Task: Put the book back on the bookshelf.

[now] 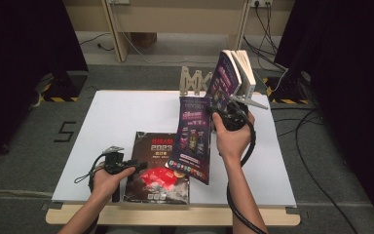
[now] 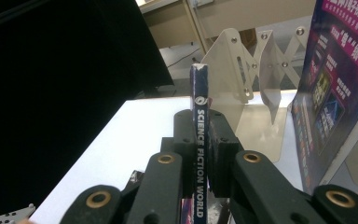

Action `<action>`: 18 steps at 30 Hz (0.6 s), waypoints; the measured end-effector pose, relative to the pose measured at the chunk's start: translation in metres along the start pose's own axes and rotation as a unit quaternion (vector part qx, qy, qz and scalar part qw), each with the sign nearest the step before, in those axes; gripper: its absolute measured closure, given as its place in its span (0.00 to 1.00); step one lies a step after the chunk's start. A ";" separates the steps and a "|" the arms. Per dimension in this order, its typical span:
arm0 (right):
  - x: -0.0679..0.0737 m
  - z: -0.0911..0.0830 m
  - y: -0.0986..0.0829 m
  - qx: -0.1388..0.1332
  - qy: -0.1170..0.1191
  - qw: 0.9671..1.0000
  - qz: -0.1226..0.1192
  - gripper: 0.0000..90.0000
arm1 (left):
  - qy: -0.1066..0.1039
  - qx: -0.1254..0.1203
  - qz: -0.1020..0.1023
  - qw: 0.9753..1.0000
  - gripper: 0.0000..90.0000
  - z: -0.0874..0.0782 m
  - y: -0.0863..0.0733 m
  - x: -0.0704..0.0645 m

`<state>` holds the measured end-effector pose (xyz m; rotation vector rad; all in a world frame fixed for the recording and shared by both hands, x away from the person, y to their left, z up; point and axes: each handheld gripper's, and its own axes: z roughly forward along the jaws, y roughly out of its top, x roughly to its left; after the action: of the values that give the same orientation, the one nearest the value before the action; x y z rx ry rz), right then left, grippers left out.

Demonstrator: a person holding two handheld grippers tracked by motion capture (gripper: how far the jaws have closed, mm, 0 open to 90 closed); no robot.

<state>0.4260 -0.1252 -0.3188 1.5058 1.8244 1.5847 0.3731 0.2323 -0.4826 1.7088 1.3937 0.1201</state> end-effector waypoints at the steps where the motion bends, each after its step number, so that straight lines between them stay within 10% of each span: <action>1: 0.000 0.000 0.000 -0.001 0.000 1.000 0.000 0.94 | -0.001 0.000 0.000 1.000 0.48 0.000 0.000 0.000; 18: 0.001 -0.010 0.011 -0.021 -0.002 1.000 -0.005 0.94 | 0.000 0.000 0.002 1.000 0.48 0.000 0.000 0.000</action>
<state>0.4235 -0.1322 -0.3051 1.4787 1.7814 1.6047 0.3729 0.2317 -0.4829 1.7114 1.3891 0.1225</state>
